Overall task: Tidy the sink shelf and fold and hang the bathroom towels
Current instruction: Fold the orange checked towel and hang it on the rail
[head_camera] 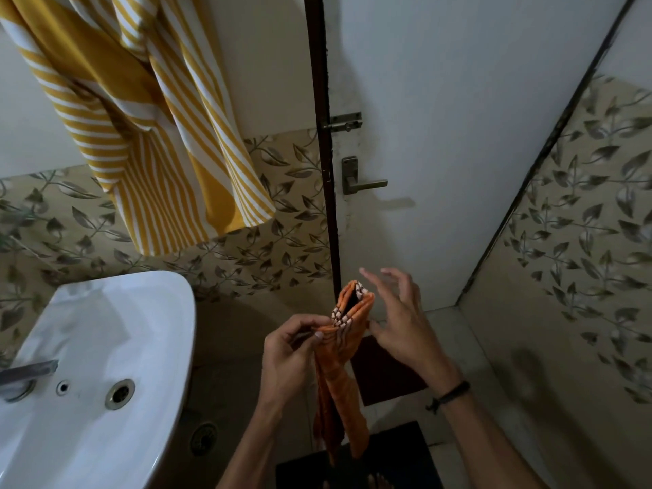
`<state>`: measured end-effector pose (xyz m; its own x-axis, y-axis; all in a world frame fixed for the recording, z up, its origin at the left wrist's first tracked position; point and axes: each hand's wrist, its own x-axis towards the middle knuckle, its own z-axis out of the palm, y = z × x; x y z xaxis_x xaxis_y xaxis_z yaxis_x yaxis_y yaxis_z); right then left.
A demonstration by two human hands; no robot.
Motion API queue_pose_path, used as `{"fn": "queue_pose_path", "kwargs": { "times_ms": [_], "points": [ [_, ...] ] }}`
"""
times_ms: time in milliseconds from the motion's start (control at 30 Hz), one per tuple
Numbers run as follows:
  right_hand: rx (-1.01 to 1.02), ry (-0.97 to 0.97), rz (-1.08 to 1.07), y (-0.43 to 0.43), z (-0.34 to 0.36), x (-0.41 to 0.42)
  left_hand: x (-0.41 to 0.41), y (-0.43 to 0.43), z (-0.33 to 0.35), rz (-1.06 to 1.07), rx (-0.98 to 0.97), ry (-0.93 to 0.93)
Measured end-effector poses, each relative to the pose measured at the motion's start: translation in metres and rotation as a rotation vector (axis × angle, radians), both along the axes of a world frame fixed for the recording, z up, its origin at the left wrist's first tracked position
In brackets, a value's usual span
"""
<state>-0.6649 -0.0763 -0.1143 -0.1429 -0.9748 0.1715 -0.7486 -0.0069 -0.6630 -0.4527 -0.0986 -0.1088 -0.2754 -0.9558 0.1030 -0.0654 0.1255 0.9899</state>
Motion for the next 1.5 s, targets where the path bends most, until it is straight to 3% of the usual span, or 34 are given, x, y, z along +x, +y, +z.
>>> {"fn": "queue_pose_path", "kwargs": {
  "times_ms": [100, 133, 267, 433, 500, 867, 1000, 1067, 1267, 1400, 1500],
  "points": [
    [0.271, 0.263, 0.221, -0.016, 0.010, -0.022, 0.013, -0.008, 0.007, -0.159, -0.010, -0.038],
    [0.331, 0.267, 0.305, -0.020, 0.013, -0.027, 0.018, -0.011, 0.008, -0.191, -0.012, -0.046],
    [0.386, -0.135, 0.418, -0.016, 0.023, -0.034, 0.033, -0.018, 0.013, -0.158, 0.004, 0.056],
    [0.102, -0.577, 0.374, 0.004, 0.028, -0.010, 0.039, -0.019, 0.019, -0.049, 0.062, 0.223],
    [0.013, -0.620, 0.360, 0.008, 0.030, -0.002, 0.039, -0.018, 0.020, -0.063, 0.064, 0.210],
    [-0.066, -0.161, 0.418, 0.023, 0.050, -0.023, 0.031, -0.015, 0.026, -0.089, -0.019, 0.259],
    [0.051, 0.325, 0.401, 0.025, 0.057, -0.026, 0.028, -0.017, 0.028, -0.152, -0.011, 0.262],
    [0.072, 0.474, 0.377, 0.025, 0.060, -0.029, 0.029, -0.019, 0.029, -0.190, -0.023, 0.229],
    [0.087, 0.482, 0.301, 0.028, 0.070, -0.041, 0.035, -0.030, 0.027, -0.215, -0.106, 0.105],
    [0.233, 0.503, 0.436, 0.024, 0.075, -0.017, 0.021, -0.027, 0.037, -0.330, -0.224, -0.013],
    [0.288, 0.478, 0.351, 0.022, 0.075, -0.028, 0.026, -0.034, 0.038, -0.313, -0.231, 0.003]
  ]
}}
